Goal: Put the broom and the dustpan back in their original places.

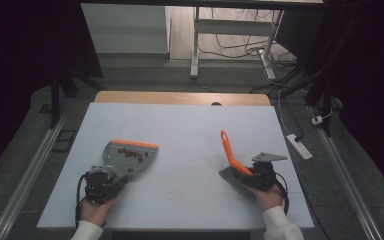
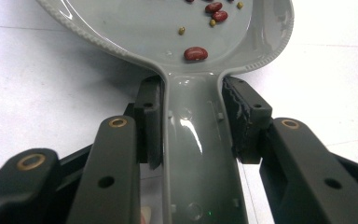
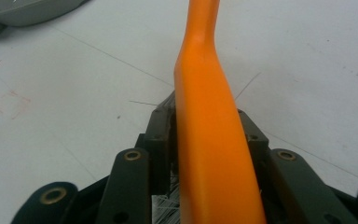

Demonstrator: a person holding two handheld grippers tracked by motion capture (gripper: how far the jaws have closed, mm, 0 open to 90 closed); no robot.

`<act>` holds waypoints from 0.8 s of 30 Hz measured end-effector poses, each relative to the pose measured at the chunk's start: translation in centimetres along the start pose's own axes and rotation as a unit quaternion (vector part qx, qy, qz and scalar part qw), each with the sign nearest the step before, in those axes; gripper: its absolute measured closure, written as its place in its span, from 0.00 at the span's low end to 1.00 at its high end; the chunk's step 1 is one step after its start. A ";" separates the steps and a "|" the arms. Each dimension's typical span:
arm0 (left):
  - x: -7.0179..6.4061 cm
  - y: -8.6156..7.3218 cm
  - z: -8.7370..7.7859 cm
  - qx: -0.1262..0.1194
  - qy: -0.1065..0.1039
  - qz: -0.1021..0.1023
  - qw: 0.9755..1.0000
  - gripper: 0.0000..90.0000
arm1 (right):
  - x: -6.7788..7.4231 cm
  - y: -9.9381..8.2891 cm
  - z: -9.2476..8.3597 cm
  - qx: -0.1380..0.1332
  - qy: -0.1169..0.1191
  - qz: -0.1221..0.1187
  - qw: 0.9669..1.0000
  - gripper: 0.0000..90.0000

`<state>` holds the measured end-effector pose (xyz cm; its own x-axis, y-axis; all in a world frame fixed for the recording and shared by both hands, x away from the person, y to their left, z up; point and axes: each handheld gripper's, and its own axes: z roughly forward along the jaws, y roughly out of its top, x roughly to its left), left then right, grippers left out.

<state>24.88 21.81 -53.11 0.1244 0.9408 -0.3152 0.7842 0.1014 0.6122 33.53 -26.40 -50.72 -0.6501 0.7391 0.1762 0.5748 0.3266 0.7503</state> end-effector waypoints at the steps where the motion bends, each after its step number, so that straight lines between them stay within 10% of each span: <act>1: 0.0 0.0 0.0 0.001 -0.001 0.000 1.000 0.67 | -0.1 0.0 0.0 0.000 -0.003 0.001 1.000 0.69; 12: 0.0 -0.1 -0.4 -0.010 -0.007 0.010 1.000 0.42 | -0.4 0.2 0.4 0.013 -0.038 -0.013 0.999 0.56; 24: 0.3 0.2 -1.3 -0.024 -0.012 0.017 1.000 0.38 | -1.3 0.1 0.8 0.030 -0.058 -0.002 0.998 0.46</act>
<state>24.24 22.52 -52.14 0.1656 0.9359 -0.3109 0.7498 0.0853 0.6561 34.83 -26.90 -51.35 -0.5928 0.7997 0.0955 0.6033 0.3624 0.7104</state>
